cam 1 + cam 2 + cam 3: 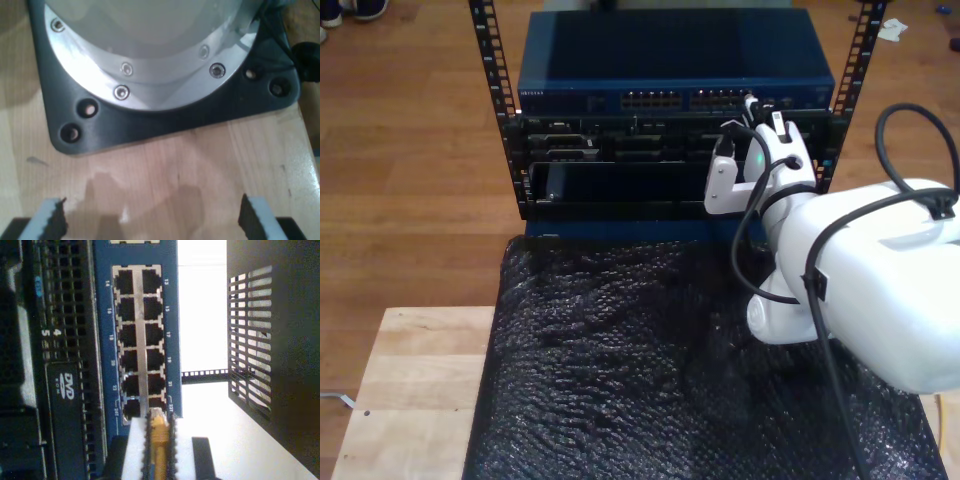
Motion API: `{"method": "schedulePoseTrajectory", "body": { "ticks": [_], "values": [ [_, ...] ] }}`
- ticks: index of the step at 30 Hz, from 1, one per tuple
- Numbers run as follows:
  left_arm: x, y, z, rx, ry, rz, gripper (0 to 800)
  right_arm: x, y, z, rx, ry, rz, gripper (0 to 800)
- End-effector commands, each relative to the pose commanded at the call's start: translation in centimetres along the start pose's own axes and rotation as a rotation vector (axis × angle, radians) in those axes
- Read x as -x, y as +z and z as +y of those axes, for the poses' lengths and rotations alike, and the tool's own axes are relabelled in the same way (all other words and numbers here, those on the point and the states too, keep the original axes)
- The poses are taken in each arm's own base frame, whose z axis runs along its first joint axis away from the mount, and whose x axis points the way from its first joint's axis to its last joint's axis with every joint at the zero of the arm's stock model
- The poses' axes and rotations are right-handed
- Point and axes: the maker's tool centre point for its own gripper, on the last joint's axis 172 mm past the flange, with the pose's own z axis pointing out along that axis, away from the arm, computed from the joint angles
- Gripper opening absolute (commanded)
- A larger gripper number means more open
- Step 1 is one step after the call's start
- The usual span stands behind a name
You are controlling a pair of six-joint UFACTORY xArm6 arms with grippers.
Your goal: Grab the cable and plug it in
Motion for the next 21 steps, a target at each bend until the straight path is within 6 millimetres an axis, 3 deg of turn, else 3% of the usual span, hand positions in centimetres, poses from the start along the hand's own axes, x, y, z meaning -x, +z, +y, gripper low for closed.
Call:
{"method": "schedulePoseTrajectory", "body": {
  "ticks": [10,21],
  "values": [
    [0.00,0.00,0.00,0.000,-0.002,0.000,800,0.87,0.20,0.20,0.004,-0.005,0.002,0],
    [0.00,0.00,0.00,0.000,-0.002,0.000,800,0.21,0.23,0.17,0.002,0.010,0.048,0]
  ]
}}
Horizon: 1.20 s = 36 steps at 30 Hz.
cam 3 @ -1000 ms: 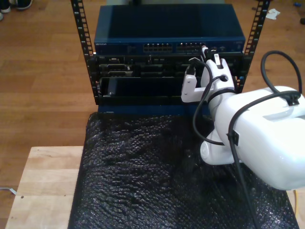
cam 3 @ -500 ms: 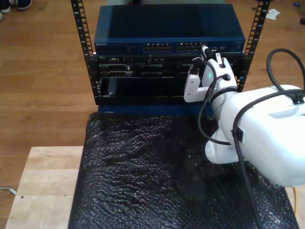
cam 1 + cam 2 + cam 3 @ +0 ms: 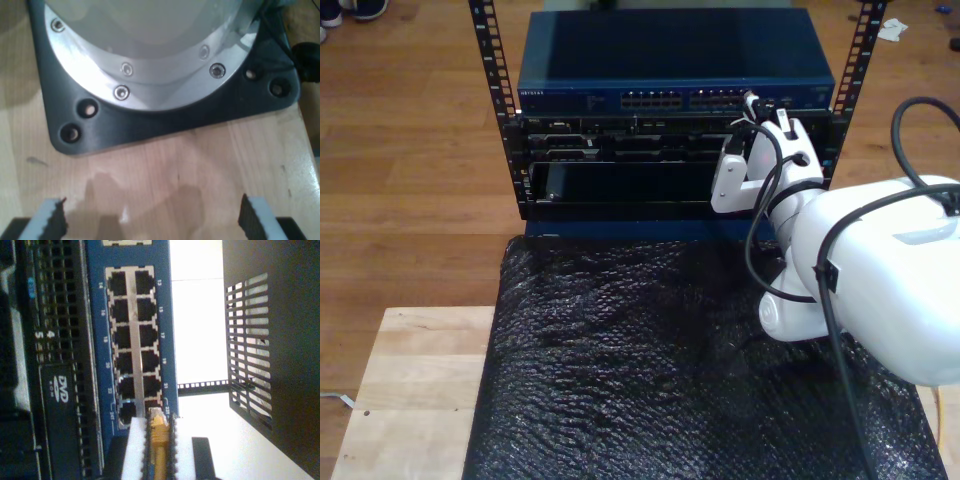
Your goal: Grab the cable and plug it in
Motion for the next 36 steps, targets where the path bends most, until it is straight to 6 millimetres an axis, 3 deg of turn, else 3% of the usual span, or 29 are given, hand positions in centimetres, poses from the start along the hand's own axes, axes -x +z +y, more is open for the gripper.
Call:
{"method": "schedulePoseTrajectory", "body": {
  "ticks": [17,36],
  "values": [
    [0.0,0.0,0.0,0.000,0.000,0.000,800,0.1,0.7,0.6,0.009,0.008,0.017,0],
    [0.0,0.0,0.0,0.000,0.002,0.000,800,0.8,0.4,-0.3,-0.008,0.007,0.008,0]
  ]
}}
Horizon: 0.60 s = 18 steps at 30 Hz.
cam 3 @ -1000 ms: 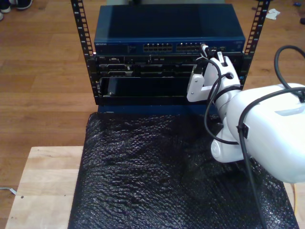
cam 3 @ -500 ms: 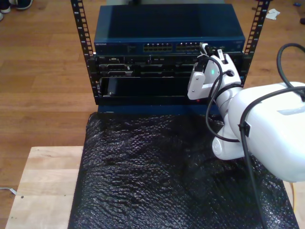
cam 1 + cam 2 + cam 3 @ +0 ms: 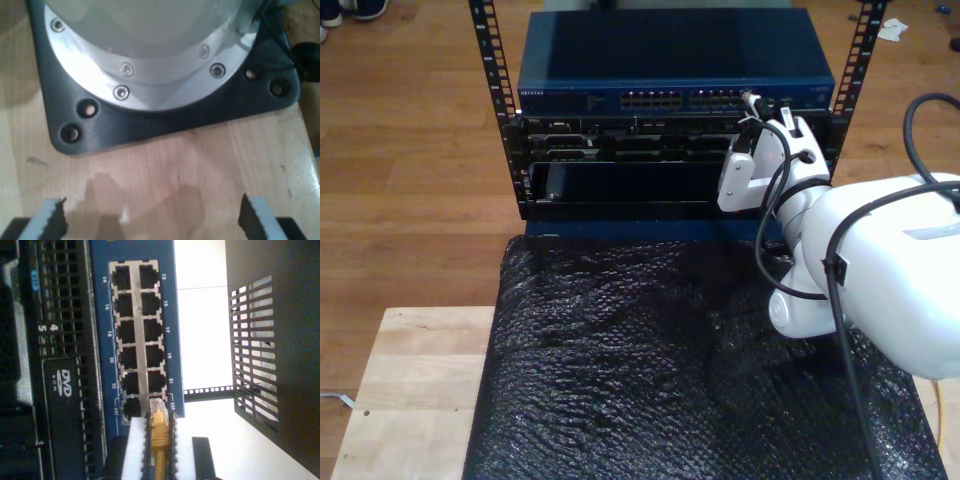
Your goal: Grab the cable and plug it in
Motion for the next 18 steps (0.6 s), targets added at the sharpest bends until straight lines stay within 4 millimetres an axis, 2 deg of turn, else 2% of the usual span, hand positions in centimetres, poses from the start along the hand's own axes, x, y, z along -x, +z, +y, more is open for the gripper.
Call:
{"method": "schedulePoseTrajectory", "body": {
  "ticks": [18],
  "values": [
    [0.00,0.00,0.00,0.000,0.000,0.000,800,-0.69,0.47,-0.36,-0.008,-0.002,0.007,0]
  ]
}}
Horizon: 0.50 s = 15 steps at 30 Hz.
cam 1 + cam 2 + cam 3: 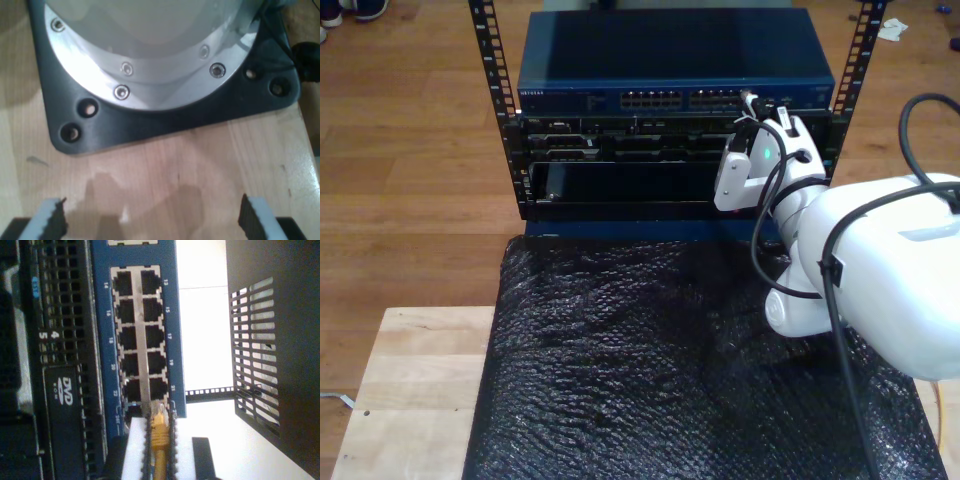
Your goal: Grab the cable and plug it in
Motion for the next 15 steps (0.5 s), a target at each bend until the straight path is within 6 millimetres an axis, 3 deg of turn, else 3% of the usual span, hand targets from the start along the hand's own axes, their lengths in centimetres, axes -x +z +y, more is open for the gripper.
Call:
{"method": "schedulePoseTrajectory", "body": {
  "ticks": [8,15],
  "values": [
    [0.0,0.0,0.0,0.000,0.000,0.000,800,0.1,0.2,-0.6,-0.015,-0.001,-0.002,0],
    [0.0,0.0,0.0,0.000,0.000,0.000,800,-0.4,1.0,0.1,-0.005,-0.001,0.004,0]
  ]
}}
